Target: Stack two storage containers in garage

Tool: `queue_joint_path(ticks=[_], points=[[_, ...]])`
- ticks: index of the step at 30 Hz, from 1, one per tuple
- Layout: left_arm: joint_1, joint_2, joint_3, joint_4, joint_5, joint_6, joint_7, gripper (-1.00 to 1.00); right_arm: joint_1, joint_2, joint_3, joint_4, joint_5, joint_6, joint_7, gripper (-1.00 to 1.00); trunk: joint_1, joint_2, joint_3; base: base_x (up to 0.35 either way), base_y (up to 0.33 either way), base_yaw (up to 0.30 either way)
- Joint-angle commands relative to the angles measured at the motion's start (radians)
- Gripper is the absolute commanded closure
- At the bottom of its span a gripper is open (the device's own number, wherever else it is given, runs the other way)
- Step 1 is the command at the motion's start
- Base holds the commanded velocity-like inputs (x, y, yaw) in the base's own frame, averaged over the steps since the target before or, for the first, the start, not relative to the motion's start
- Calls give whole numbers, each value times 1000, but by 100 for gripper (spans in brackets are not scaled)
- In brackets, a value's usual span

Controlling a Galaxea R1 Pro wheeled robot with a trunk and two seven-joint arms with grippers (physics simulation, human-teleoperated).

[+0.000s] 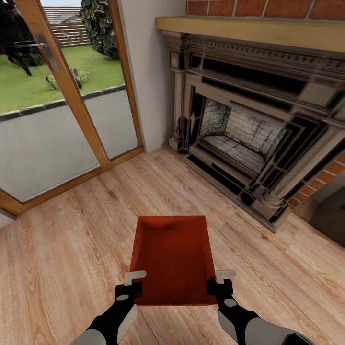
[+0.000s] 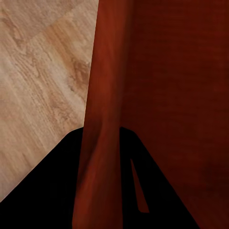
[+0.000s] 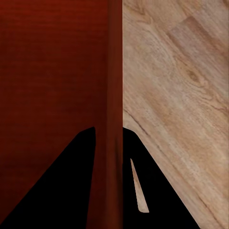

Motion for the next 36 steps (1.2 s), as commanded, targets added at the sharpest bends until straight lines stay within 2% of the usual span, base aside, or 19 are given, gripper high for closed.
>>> queue_joint_path(ticks=[1, 17, 36], points=[[-1, 0, -6, -8, 0, 1, 6, 100, 0, 0, 18, 6, -36, -9, 0, 100, 0, -1, -1, 0, 0, 0], [-1, 0, -6, -8, 0, -1, 6, 100, 0, 0, 18, 6, -36, -9, 0, 100, 0, -1, 0, 0, 0, 0], [-1, 0, -6, -8, 0, -1, 7, 100, 0, 0, 18, 6, -36, -19, 0, 100, 0, -1, 29, 0, 0, 0]])
